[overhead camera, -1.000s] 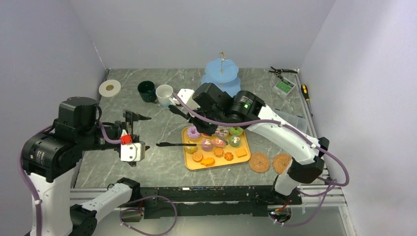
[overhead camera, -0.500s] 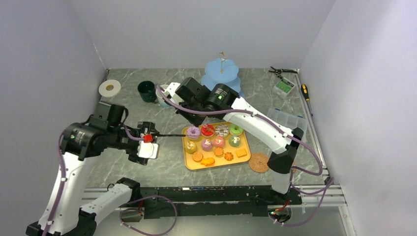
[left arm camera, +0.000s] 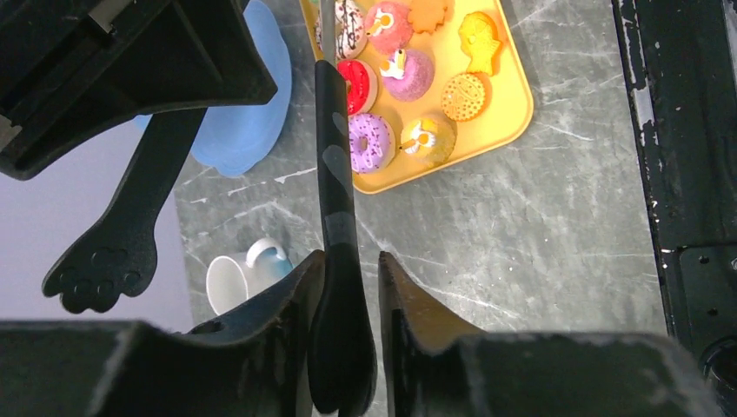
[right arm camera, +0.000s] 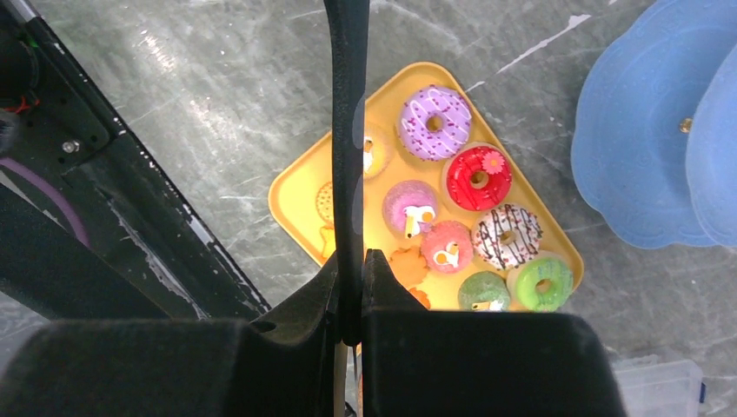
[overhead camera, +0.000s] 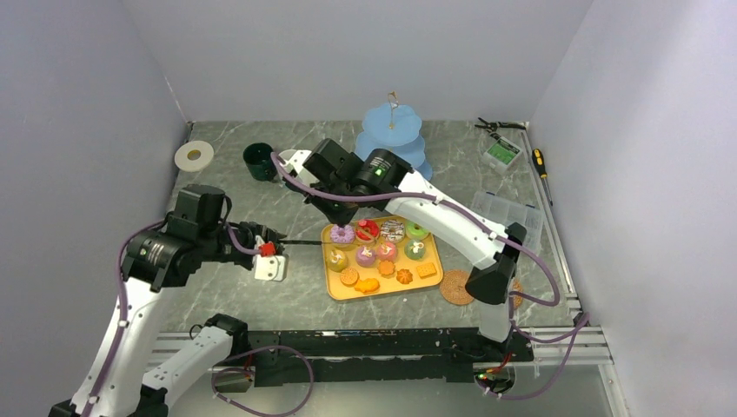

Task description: Serve the afternoon tea

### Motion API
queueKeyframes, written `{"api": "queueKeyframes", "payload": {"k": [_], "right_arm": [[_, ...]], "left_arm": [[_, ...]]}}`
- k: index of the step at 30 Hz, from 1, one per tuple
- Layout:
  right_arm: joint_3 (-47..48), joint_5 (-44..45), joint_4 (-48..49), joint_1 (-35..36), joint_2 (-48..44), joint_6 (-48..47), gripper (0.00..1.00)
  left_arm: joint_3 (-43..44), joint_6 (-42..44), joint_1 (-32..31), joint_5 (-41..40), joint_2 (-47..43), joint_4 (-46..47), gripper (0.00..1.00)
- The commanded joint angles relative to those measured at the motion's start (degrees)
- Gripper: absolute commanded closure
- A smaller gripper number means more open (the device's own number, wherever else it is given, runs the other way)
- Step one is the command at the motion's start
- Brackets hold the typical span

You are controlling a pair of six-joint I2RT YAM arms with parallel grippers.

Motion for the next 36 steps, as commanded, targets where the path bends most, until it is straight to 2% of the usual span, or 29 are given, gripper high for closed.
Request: {"api": "queueKeyframes", "payload": {"k": [1,6,8,10,11,12,13,15,17,21,27,33,36], "right_arm": [[3.16,-2.41,1.83,0.73,0.06,1.84,1.0],[2.7,-2.57,2.42,2.05,-0.45,1.51,1.0],[1.43,-3.24,3.76,2.34,-1.49,1.37,0.89],[-1.41,-3.29,5.97,2.38,-3.46,1.35,0.7],[-2.98,-3.31,7.44,2.31,-4.85,1.11,0.53],[-4.28,-3.31,8.76,2.04,-6.27,0.8,0.15],[-5.35,-3.32,10.13,1.59,-7.9,0.54,0.02],[-6.86,-5.26,13.38,-0.75,-11.31,0.91,0.0],[-7.88,-9.24,16.94,-3.77,-14.92,1.79,0.0],[-13.27,-11.67,26.42,-7.89,-24.44,2.94,0.0],[-31.51,-14.28,43.9,-9.13,-43.84,2.66,0.0],[-53.15,-16.05,56.78,-9.7,-59.63,9.25,0.0],[-62.33,-15.11,63.95,-9.73,-63.82,12.94,0.0]], "left_arm": [[0.78,2.57,-0.24,3.07,1.65,-0.32,0.7],[0.64,3.78,-0.2,2.53,2.63,-1.93,0.73],[1.54,3.19,-0.2,2.87,3.93,-3.49,0.8],[2.58,1.41,-0.2,3.83,4.87,-3.9,0.95],[2.76,-0.36,-0.2,4.62,5.18,-3.57,0.97],[2.75,-3.19,-0.2,5.58,5.18,-2.84,0.97],[2.41,-4.71,-0.2,6.65,5.29,-2.14,0.97],[1.16,-11.28,-0.18,9.14,5.07,1.39,0.97],[-0.6,-22.54,-0.19,10.98,4.63,7.56,0.97],[-2.4,-40.9,-0.1,14.12,5.53,18.02,0.97],[-2.41,-66.01,0.03,17.65,7.68,33.38,0.97],[3.63,-83.07,4.65,22.81,13.28,45.96,0.97],[5.25,-92.81,6.54,27.03,16.11,54.24,0.97]]}}
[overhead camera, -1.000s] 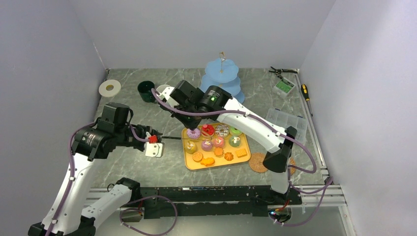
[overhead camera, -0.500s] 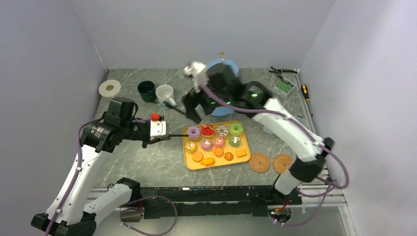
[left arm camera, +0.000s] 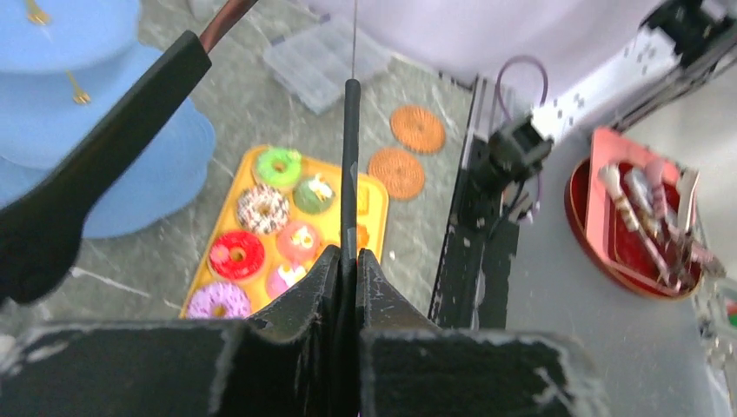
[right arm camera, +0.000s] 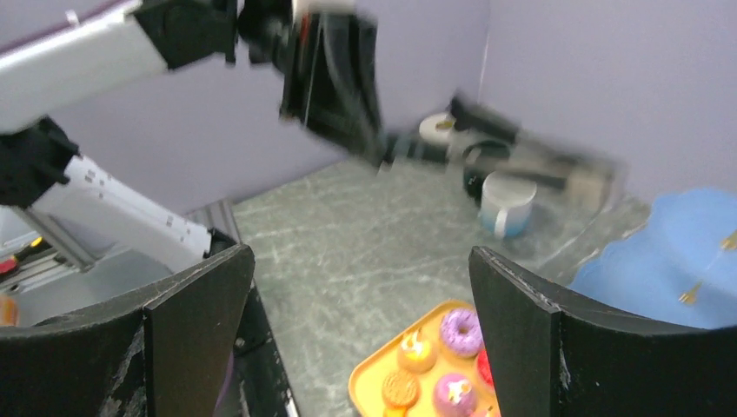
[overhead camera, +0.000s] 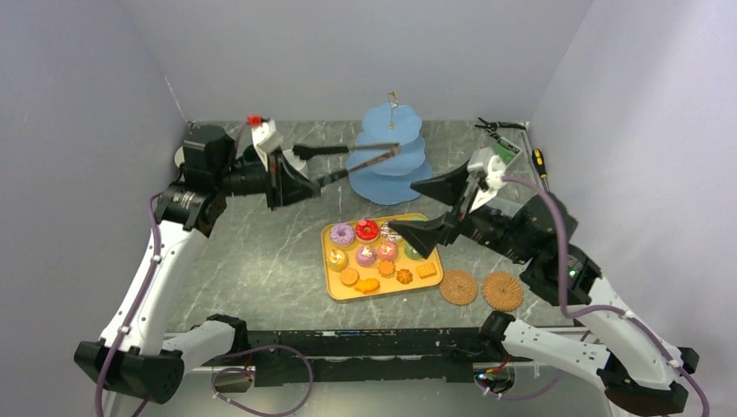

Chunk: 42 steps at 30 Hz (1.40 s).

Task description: Serve the afternoon tea

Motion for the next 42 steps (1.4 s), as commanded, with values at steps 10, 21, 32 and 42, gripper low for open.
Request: {"api": "queueKeyframes", "payload": {"k": [10,21,32,42], "right_arm": [[-25.62,2.23,42.38,-1.68,5.1,7.89,0.0],[-24.15,-22.23,66.3,-11.79,13.13,11.75,0.0],[-22.32,-22.22,78.19,-11.54,19.75,13.42,0.0],[-19.51,-17.67,81.03,-7.58,24.19,12.63,0.0]], "left_arm": [[1.34,-24.55,2.85,11.86,0.46,25.18,0.97],[-2.27,-24.38,2.9,16.18,-1.82,27.86,0.97],[-5.27,-30.07,2.83,16.47,-2.47,37.59,0.97],[-6.78,-31.92,2.79,15.74,-2.42,42.02,0.97]]}}
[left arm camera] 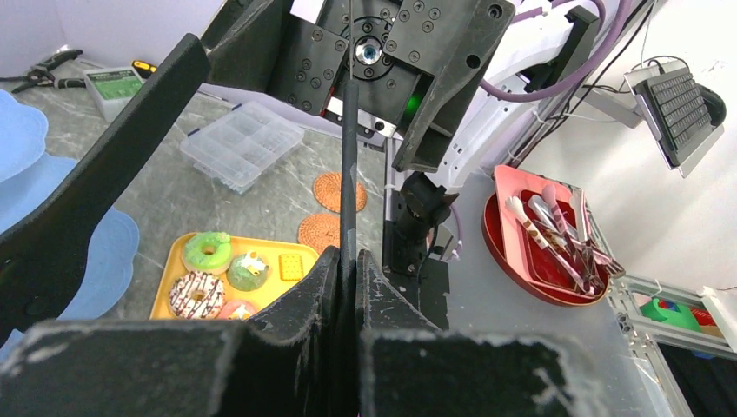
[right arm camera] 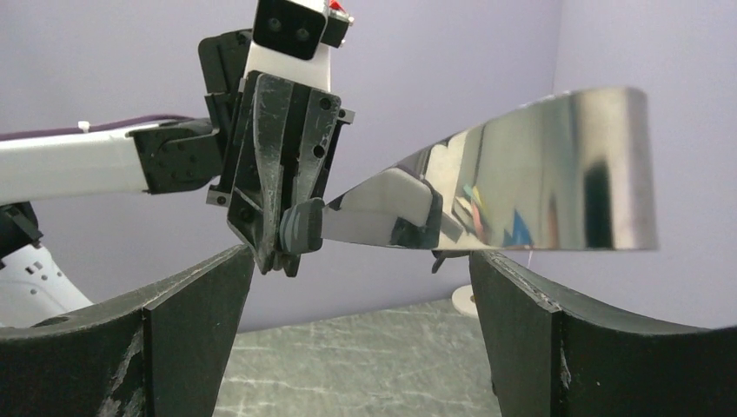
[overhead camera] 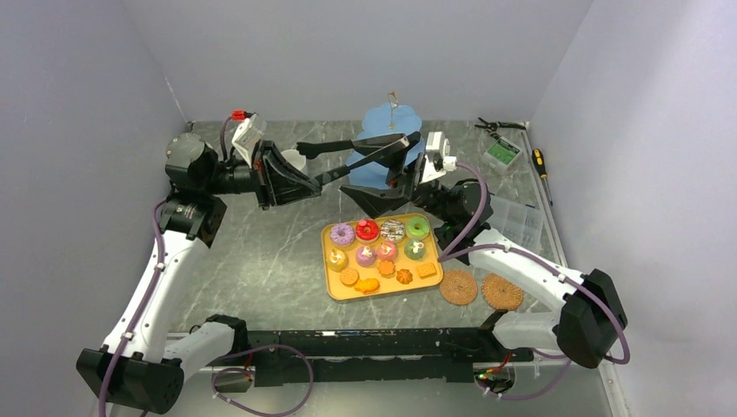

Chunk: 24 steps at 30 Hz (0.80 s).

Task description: Serve the afternoon tea

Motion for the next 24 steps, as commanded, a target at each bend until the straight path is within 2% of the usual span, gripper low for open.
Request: {"api": "queueKeyframes", "payload": {"k": [1,13,24], "right_arm": [[3.63,1.61,4.18,2.2,0.37,-0.42,0.0],[1.47,13.04,2.77,2.76,1.48,-0.54,0.0],[4.48,7.02,3.44,3.27,3.63,-0.09,0.0]], "left_arm": [[-0.38,-1.5,-0.21,1.08,-1.22,5.31,0.97],[-0.04,-0.19,-0.21,1.52,-1.84,5.73,0.97],[0.22,-1.0,-0.21,2.33,-1.68,6.8,0.97]]}}
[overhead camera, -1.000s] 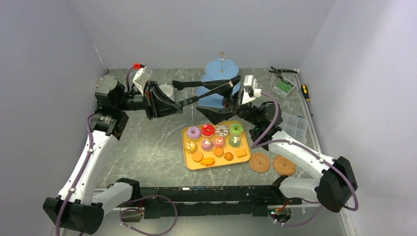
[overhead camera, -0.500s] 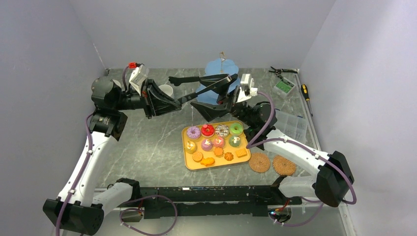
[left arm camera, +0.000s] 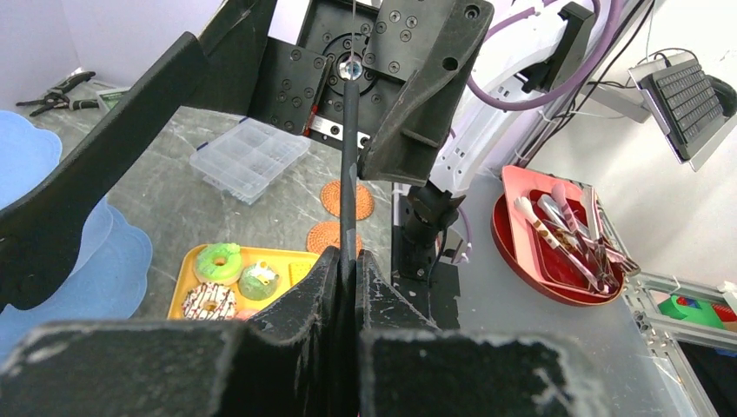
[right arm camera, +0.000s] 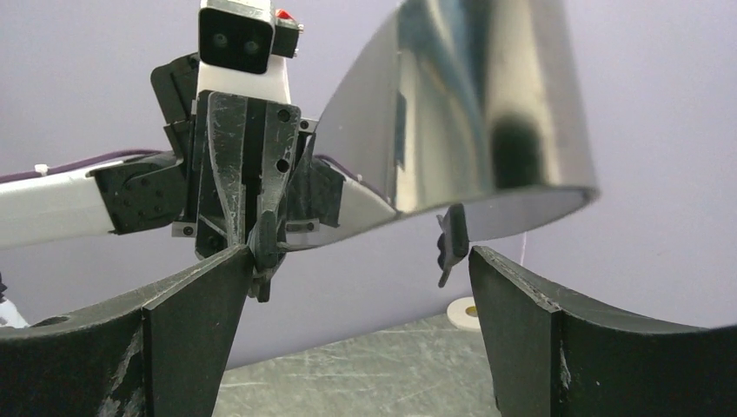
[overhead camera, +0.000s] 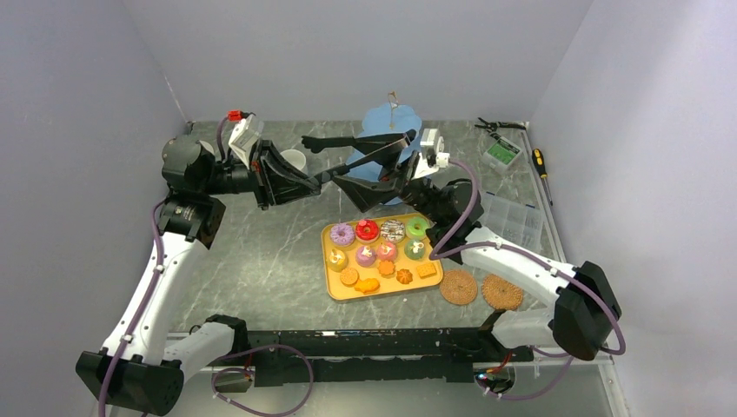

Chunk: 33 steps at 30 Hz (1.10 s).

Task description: Serve the afternoon tea

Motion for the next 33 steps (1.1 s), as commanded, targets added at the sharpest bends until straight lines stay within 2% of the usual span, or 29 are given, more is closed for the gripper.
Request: {"api": "queueKeyframes", "payload": {"k": [1,11,18,25,33], "right_arm": [[3.32,-2.68,1.62,0.59,1.18,-0.23,0.0],[4.97,-5.51,1.72,1.28,0.88,-0.67,0.01],[4.71,-9.26,4.46,1.28,1.13,1.12,0.09],[5.18,-10.21,4.12,0.34,-0.64,0.76,0.11],[11.44,-22.4,-4.31,-1.77,0.0,4.14,0.09]], "left_arm": [[0.31,-0.51,-0.34,2.49,-0.96,3.42,0.97],[-0.23,0.17,-0.51,2.65,-0.87,3.35,0.97],[-0.02,2.68,-0.51,1.83,-0.72,0.6,0.97],[-0.39,1.76,-0.55,2.41,-0.95,1.49,0.97],[0.37,3.1,-0.61,3.02,-1.43,-0.58,0.97]]}}
